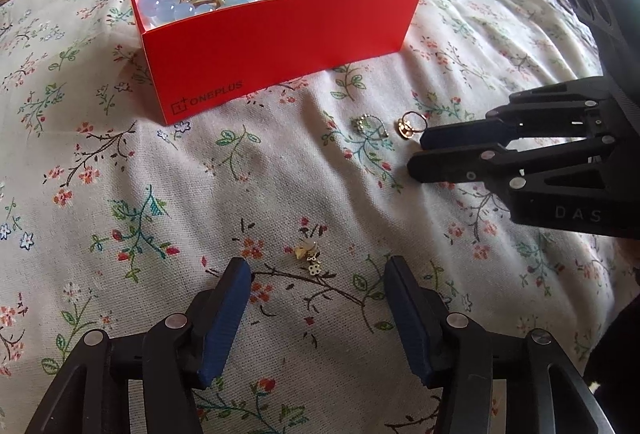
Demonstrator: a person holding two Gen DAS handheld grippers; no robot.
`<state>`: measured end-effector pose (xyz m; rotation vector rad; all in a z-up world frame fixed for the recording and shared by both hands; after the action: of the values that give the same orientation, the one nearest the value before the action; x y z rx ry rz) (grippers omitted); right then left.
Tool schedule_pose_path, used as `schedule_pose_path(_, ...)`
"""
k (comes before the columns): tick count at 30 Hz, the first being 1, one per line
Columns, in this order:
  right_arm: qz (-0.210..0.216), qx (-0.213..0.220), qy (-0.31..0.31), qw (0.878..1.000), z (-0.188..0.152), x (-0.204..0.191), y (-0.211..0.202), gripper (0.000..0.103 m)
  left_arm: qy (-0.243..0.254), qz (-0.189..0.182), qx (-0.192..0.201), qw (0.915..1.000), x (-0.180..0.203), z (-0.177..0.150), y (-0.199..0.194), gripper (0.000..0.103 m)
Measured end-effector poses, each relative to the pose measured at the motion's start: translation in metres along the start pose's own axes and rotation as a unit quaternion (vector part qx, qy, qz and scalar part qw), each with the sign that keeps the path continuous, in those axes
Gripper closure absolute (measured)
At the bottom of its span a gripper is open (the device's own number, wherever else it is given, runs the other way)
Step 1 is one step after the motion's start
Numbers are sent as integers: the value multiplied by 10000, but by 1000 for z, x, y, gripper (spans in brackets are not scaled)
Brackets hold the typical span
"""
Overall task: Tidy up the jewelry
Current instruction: 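Grasp a small gold earring with the right gripper while the left gripper grasps a gold stud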
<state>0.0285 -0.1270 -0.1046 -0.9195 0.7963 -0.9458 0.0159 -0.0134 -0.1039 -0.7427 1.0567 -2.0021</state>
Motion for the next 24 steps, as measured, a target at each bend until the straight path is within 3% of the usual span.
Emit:
schedule_pose_path(7, 17, -14, -11, 10000, -2, -1, -4, 95, 14, 56, 14, 10000, 0, 0, 0, 45)
schedule_pose_path(21, 39, -18, -74, 10000, -7, -1, -11, 95, 182, 162, 28, 9997, 4, 4, 3, 97)
schedule_pose_path(24, 44, 2, -66, 10000, -8, -1, -14, 95, 181, 180, 40, 9997, 4, 5, 2, 101)
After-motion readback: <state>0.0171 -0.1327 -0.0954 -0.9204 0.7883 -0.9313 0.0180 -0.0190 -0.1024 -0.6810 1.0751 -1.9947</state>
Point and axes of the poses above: each gripper's, at about its wrist camera, not at the fingertips, and y roughly the way its jaws point, x to its right, z to its top, the point moved 7 cm from there along y, roughly the way its jaws point, and after that the axes turned 2 degrees about z, right-handed, at the moved point
